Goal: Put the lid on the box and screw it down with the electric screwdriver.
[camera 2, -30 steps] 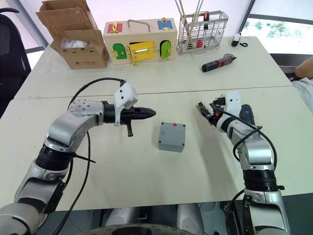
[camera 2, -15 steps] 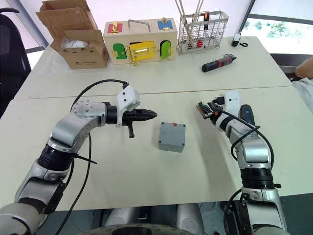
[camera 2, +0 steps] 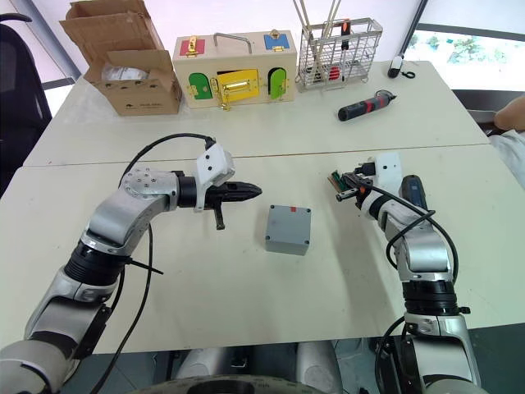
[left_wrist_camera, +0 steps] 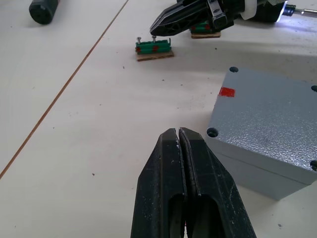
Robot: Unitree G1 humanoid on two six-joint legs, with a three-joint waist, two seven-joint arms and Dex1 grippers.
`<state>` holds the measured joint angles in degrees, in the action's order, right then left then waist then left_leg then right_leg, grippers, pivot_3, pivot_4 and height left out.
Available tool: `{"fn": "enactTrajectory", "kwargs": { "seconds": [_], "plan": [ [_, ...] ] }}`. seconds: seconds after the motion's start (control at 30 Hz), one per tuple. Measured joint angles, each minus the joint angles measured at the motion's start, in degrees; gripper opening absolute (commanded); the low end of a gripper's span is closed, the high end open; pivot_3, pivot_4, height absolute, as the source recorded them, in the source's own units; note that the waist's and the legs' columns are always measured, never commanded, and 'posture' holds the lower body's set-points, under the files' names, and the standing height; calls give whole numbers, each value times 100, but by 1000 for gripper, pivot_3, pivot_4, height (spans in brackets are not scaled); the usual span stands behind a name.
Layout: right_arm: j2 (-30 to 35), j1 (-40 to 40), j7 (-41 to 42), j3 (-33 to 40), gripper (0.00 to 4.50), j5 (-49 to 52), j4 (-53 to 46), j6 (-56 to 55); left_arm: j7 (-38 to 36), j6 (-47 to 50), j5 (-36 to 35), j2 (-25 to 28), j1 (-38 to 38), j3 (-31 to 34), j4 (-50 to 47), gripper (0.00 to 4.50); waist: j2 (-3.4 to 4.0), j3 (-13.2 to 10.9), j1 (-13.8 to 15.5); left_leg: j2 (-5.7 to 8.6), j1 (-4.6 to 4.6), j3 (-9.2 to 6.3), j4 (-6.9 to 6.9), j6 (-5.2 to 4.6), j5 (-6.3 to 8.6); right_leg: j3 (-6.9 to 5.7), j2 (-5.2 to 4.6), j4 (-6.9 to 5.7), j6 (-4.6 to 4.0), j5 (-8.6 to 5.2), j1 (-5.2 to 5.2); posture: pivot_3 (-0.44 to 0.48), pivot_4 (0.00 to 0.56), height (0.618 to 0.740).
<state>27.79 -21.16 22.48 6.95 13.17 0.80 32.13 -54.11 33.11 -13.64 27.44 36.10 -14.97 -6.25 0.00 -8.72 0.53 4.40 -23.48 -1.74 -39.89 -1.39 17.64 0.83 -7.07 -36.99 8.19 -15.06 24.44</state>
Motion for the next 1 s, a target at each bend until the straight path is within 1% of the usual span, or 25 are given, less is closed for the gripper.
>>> {"fn": "enactTrajectory", "kwargs": {
  "seconds": [0.07, 0.2, 0.27, 0.73, 0.8, 0.83, 0.87, 0.93, 1.0],
  "plan": [
    [0, 0, -38, 20, 921, -4, -1, -6, 7, -12, 19, -7, 0, 0, 25, 0, 0, 0, -1, 0, 0, 0, 0, 0, 0, 0, 0, 0, 0, 0, 0, 0, 150, 737],
    [-14, 0, -34, 32, 3003, 8, -2, -7, 7, -31, 54, -24, 0, -3, 51, 0, 0, 0, -2, 0, 0, 0, 0, 0, 0, 0, 0, 0, 0, 0, 0, 0, 150, 737],
    [-46, 0, -66, 45, 3771, 24, -1, -6, 4, -43, 60, -36, 0, -4, 55, 0, 0, 0, -2, 0, 0, 0, 0, 0, 0, 0, 0, 0, 0, 0, 0, 0, 150, 737],
    [-67, 2, 41, -1, 3771, 39, -1, -3, -11, -125, 89, -51, 0, -10, 112, 0, 0, 0, -2, 0, 0, 0, 0, 0, 0, 0, 0, 0, 0, 0, 0, 0, 150, 737],
    [-78, 2, 52, -18, 3226, 31, 2, -3, -11, -134, 112, -52, 0, -10, 112, 0, 0, 0, -2, 0, 0, 0, 0, 0, 0, 0, 0, 0, 0, 0, 0, 0, 150, 737],
    [-83, 2, 55, -21, 3168, 26, 7, -3, -10, -136, 122, -52, 0, -10, 113, 0, 0, 0, -2, 0, 0, 0, 0, 0, 0, 0, 0, 0, 0, 0, 0, 0, 150, 737],
    [-85, 1, 59, -22, 2937, 20, 11, -3, -9, -137, 132, -53, 0, -10, 114, 0, 0, 0, -1, 0, 0, 0, 0, 0, 0, 0, 0, 0, 0, 0, 0, 0, 150, 737],
    [-86, 1, 67, -23, 2272, 5, 28, -3, -8, -138, 151, -56, 0, -10, 115, 0, 0, 0, -1, 0, 0, 0, 0, 0, 0, 0, 0, 0, 0, 0, 0, 0, 150, 737],
    [-90, 1, 68, -29, 1477, -9, 67, -3, -2, -138, 172, -61, 0, -10, 116, 0, 0, 0, -1, 0, 0, 0, 0, 0, 0, 0, 0, 0, 0, 0, 0, 0, 150, 737]
  ]
}}
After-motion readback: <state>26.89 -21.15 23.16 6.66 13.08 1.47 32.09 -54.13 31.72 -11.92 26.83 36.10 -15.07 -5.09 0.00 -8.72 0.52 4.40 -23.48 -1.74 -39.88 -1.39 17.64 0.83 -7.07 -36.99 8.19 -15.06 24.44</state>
